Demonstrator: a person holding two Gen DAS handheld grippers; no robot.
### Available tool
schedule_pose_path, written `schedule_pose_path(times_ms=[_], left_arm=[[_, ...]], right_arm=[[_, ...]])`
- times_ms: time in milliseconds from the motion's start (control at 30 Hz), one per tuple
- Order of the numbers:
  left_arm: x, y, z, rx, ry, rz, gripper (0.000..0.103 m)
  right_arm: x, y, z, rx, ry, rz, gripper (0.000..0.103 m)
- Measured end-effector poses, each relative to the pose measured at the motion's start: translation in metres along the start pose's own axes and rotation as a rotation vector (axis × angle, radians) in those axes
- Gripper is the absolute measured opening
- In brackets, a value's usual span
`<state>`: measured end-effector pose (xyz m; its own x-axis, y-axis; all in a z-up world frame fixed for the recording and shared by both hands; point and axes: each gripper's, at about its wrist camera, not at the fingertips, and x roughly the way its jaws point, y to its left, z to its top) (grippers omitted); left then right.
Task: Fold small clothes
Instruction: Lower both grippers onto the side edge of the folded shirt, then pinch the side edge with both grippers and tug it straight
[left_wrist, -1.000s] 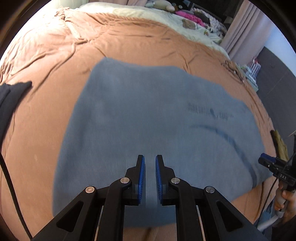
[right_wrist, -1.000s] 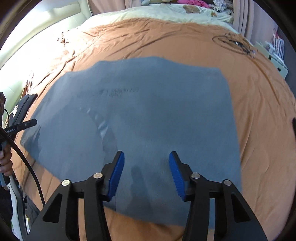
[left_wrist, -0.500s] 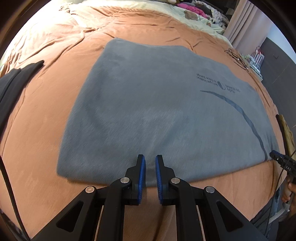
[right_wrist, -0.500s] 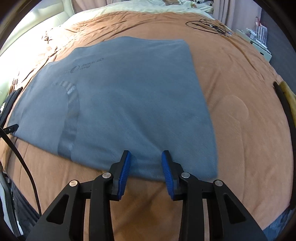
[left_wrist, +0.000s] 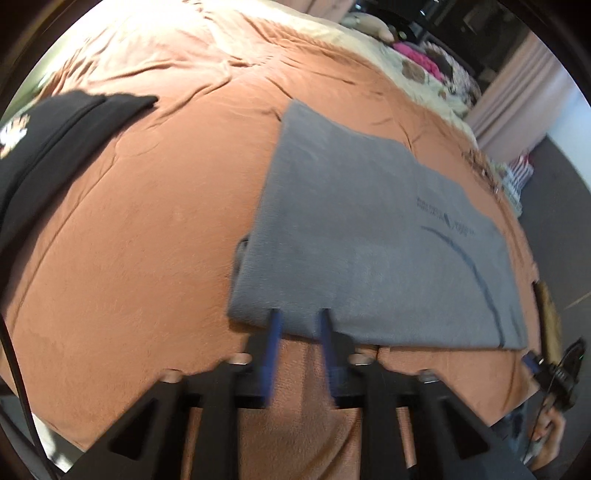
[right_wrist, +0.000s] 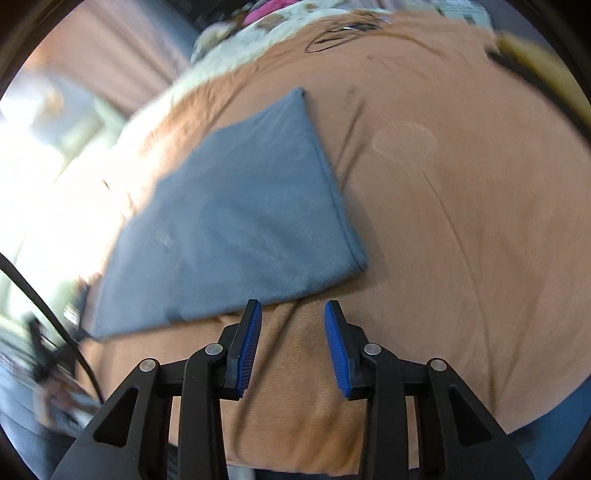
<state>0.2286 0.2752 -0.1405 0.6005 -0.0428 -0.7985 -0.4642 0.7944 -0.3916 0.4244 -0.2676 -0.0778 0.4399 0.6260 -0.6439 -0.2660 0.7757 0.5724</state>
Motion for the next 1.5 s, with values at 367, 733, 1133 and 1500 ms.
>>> schedule_pose_path(times_ms=[367,733,1133,1500], left_arm=[[0.006,0.037,0.002,-0.204,0.004,-0.121,0.065],[0.017,0.062,-0.002,-0.337,0.026,-0.197,0.065],[0.026,0.058,0.009,-0.355,-0.04,-0.376,0.065],[0.034,0.048,0.007,-0.255,-0.038,-0.202,0.023]], right_arm=[[0.02,-0.06,-0.003,0.268,-0.011,0.207,0.042],[0.044,-0.067,0.012,0.287,-0.081,0.196,0.026],[0.046,-0.061,0.001,0.221,-0.09,0.237,0.023],[0.058,-0.05,0.019,0.221,-0.093,0.149,0.012]])
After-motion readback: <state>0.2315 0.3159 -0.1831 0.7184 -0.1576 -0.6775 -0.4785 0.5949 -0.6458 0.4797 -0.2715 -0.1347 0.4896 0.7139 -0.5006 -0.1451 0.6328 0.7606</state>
